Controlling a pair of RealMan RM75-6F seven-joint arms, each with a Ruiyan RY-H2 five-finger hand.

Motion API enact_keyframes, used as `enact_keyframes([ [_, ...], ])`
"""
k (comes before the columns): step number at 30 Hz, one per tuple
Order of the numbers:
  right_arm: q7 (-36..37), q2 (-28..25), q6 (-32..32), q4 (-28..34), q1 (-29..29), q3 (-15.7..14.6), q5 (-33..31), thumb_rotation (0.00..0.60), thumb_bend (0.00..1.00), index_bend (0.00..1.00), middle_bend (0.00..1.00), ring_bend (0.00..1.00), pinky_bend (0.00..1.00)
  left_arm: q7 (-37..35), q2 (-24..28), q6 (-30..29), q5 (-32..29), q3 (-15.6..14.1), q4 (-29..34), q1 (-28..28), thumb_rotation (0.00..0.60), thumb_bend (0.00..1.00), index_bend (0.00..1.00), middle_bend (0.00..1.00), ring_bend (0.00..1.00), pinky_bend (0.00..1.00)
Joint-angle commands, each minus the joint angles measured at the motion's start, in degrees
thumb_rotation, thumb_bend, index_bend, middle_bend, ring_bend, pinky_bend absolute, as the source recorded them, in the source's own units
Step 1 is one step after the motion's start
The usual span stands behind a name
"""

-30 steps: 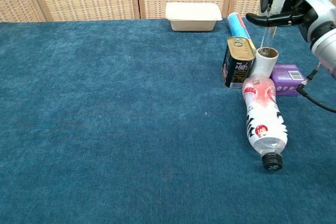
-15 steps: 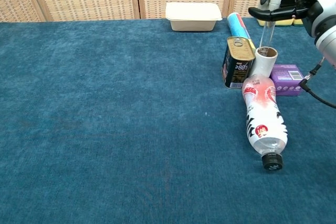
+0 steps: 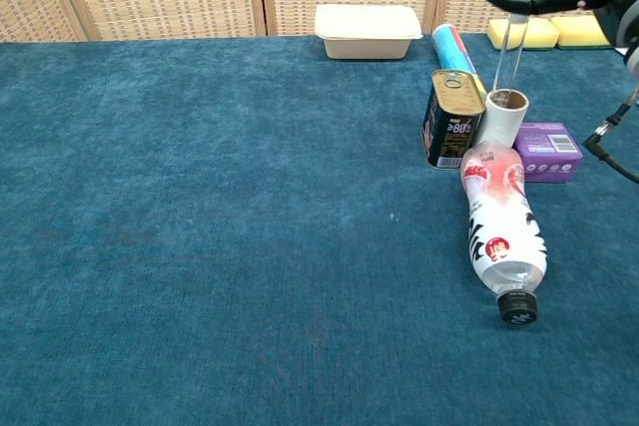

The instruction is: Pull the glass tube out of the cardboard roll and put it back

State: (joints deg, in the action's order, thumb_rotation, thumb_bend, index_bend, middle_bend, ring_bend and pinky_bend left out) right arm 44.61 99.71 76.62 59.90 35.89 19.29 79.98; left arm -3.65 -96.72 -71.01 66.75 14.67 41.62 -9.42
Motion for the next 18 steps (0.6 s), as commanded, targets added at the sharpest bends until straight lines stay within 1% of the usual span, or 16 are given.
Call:
enact_keyframes([
  [1, -0.3, -0.9, 1.6, 2.0, -0.4, 0.8, 0.4, 0.595, 0.30, 0.51, 0.54, 0.51, 0.54, -0.1, 0.0, 0.1, 0.1, -0.1, -0.1, -0.1, 0.600, 0.12, 0.43, 0.39, 0.22, 0.31],
  [10, -2.6, -2.4, 3.2, 4.9, -1.3, 1.5, 0.1, 0.596, 0.30, 0.51, 0.54, 0.50, 0.53, -0.6, 0.0, 0.6, 0.6, -0.3, -0.7, -0.7, 0.600, 0.12, 0.43, 0.39, 0.22, 0.31],
  [14, -7.3, -3.4, 5.1, 5.7, -1.9, 1.7, 0.4, 0.594, 0.30, 0.51, 0.54, 0.49, 0.52, -0.8, 0.0, 0.9, 0.8, -0.4, -0.9, -1.0, 0.600, 0.12, 0.43, 0.39, 0.22, 0.31],
  [18, -11.5, -5.6, 7.7, 8.4, -3.2, 2.4, 0.3, 0.595, 0.30, 0.51, 0.53, 0.49, 0.51, -1.2, 0.1, 1.3, 1.3, -0.6, -1.3, -1.5, 0.600, 0.12, 0.43, 0.39, 0.22, 0.31],
])
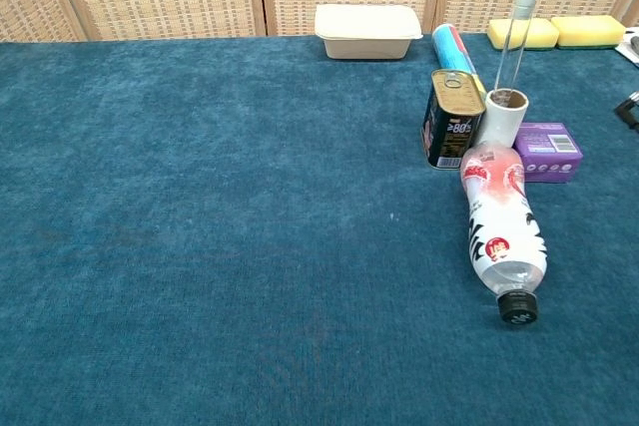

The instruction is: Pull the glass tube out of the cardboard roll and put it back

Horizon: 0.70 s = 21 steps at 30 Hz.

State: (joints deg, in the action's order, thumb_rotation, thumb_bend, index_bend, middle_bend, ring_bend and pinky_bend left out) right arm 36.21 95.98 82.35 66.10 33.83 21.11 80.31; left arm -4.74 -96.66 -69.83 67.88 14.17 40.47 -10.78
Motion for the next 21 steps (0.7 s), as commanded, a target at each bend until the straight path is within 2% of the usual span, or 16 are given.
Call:
enact_keyframes([
  [1, -4.3, -2.5, 2.7, 3.1, -1.7, 0.7, -0.1, 0.594, 0.30, 0.51, 0.53, 0.49, 0.51, -0.2, 0.0, 0.2, 0.2, -0.1, -0.2, -0.3, 0.600, 0.12, 0.43, 0.39, 0.22, 0.31],
  [6, -9.7, -6.5, 5.7, 7.3, -4.6, 0.6, 0.0, 0.596, 0.30, 0.51, 0.53, 0.49, 0.51, -0.8, 0.0, 0.6, 0.8, -0.4, -0.8, -0.8, 0.600, 0.12, 0.43, 0.39, 0.22, 0.30],
  [10, -12.8, -10.1, 6.3, 10.8, -7.0, -0.8, 0.6, 0.597, 0.30, 0.51, 0.53, 0.49, 0.51, -1.2, 0.0, 1.0, 1.2, -0.6, -1.2, -1.2, 0.600, 0.12, 0.43, 0.39, 0.22, 0.31],
  [13, -14.8, -13.5, 5.7, 12.4, -8.9, -2.9, 1.4, 0.596, 0.30, 0.51, 0.53, 0.48, 0.51, -1.6, 0.0, 1.2, 1.3, -0.7, -1.5, -1.4, 0.600, 0.12, 0.43, 0.39, 0.22, 0.31],
  [21, -20.8, -23.4, 2.6, 13.9, -14.4, -10.8, 4.2, 0.596, 0.30, 0.49, 0.49, 0.44, 0.48, -1.9, -0.2, 1.4, 1.6, -0.8, -2.0, -1.8, 0.600, 0.12, 0.43, 0.39, 0.22, 0.30],
])
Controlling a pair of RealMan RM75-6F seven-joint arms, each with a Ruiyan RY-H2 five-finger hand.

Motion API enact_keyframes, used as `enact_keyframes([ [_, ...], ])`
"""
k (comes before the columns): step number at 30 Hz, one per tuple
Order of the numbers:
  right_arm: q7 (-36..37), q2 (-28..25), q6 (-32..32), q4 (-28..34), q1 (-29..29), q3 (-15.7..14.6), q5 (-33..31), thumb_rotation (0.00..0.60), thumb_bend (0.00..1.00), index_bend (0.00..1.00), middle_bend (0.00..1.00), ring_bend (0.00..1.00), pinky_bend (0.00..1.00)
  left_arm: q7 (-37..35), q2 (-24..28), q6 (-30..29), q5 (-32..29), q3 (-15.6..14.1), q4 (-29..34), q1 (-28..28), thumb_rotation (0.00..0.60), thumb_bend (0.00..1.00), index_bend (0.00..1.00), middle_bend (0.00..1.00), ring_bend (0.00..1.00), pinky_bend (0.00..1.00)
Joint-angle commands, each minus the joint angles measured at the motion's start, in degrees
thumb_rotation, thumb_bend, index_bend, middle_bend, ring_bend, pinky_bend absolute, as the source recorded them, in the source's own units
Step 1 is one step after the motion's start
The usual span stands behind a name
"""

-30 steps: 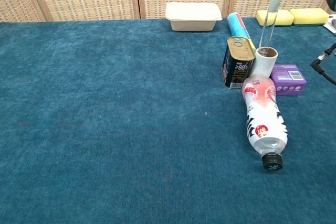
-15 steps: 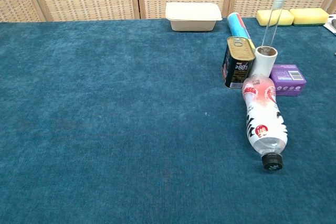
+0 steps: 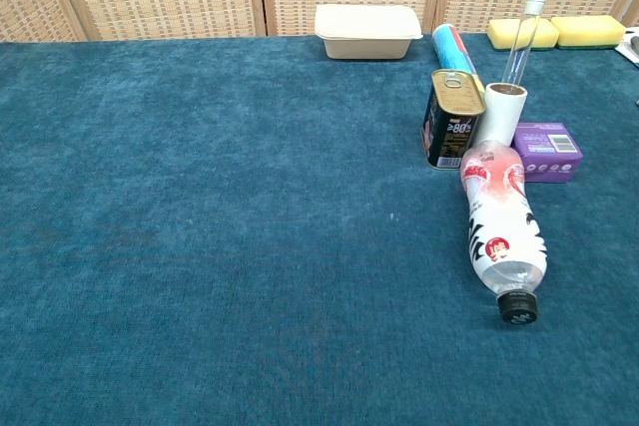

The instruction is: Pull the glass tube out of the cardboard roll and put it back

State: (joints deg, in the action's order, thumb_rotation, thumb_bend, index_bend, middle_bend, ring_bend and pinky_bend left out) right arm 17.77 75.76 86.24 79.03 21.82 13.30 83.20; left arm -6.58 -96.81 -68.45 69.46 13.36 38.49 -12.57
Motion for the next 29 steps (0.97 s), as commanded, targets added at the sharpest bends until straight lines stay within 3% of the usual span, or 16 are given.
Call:
enact_keyframes([
  [1, -2.9, -3.7, -1.6, 1.0, -3.0, -3.7, 1.3, 0.596, 0.30, 0.49, 0.48, 0.43, 0.47, 0.0, 0.0, -0.1, 0.1, 0.0, 0.0, 0.0, 0.600, 0.12, 0.43, 0.39, 0.22, 0.30],
  [7, -5.8, -5.2, -2.3, 1.8, -5.8, -6.9, 1.5, 0.595, 0.30, 0.48, 0.47, 0.41, 0.46, -0.3, 0.0, 0.0, 0.1, -0.1, -0.1, -0.1, 0.600, 0.12, 0.43, 0.39, 0.22, 0.31],
  [15, -10.2, -2.7, 3.6, 0.3, -11.1, -9.6, 3.0, 0.597, 0.30, 0.47, 0.47, 0.41, 0.46, -0.8, 0.1, 0.3, 0.2, -0.2, -0.2, -0.2, 0.600, 0.12, 0.43, 0.39, 0.22, 0.31],
  [29, -15.1, -3.9, 7.3, 7.2, -15.5, -10.8, 4.7, 0.598, 0.30, 0.47, 0.47, 0.40, 0.45, -2.1, 0.1, 1.4, 1.3, -0.7, -1.4, -1.6, 0.600, 0.12, 0.43, 0.39, 0.22, 0.31],
])
